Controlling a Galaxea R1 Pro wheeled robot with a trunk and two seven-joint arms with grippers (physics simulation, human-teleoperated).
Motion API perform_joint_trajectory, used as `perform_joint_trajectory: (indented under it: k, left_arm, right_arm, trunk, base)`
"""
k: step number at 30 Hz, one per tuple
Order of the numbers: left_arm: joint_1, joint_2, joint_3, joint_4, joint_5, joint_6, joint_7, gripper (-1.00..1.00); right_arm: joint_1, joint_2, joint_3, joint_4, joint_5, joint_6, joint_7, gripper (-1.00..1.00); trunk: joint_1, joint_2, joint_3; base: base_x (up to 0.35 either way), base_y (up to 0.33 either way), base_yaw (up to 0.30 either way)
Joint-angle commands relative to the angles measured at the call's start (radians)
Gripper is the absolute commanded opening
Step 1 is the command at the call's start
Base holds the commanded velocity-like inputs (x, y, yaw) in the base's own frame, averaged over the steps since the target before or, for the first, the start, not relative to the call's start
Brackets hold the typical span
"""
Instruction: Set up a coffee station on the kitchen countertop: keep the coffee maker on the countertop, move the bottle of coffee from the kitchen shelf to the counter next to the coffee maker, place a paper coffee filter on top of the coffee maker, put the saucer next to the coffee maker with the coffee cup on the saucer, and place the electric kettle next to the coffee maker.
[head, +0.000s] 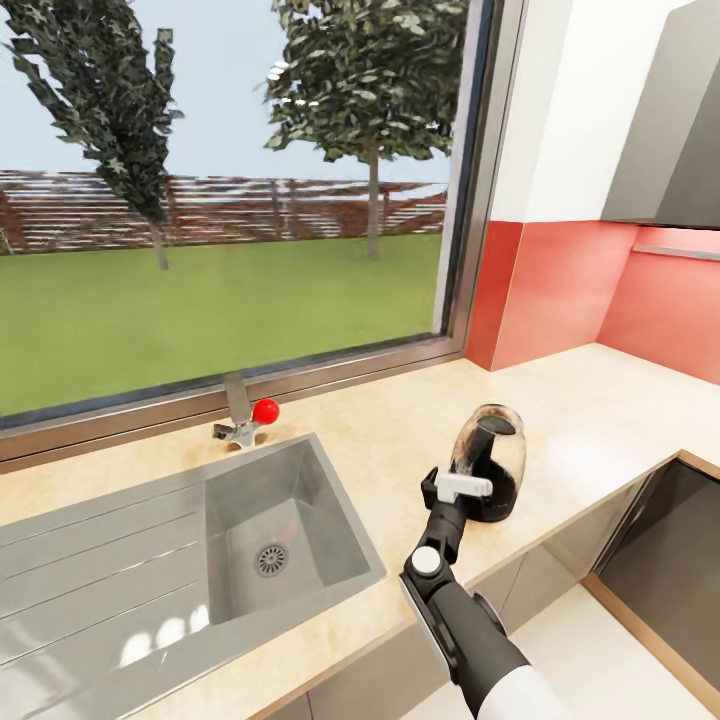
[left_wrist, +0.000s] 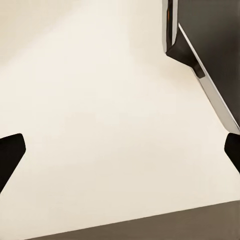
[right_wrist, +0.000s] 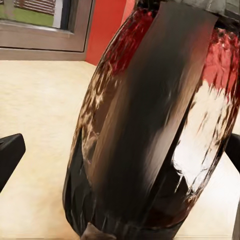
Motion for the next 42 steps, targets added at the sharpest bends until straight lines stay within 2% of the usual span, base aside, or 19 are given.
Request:
perform_joint_trajectory:
  k: [1,42]
  left_arm:
    - [-0.001,0.0,0.004,0.002,-0.01,-0.006,0.005,1.0]
    - [-0.001,-0.001,0.004,0.002,-0.011,-0.006,0.002,1.0]
  right_arm:
    - [-0.001,0.0,0.001,0.002,0.004,0.002,-0.004,1.0]
    - [-0.001,0.0,-0.001,0.005,0.005,0.0,-0.005,1.0]
  trunk:
    - [0.001,-0.002,-0.002]
    - [0.001,-0.002,-0.002]
  base:
    - [0.0,0.0,0.0]
    - [0.014,-0.005,0.0]
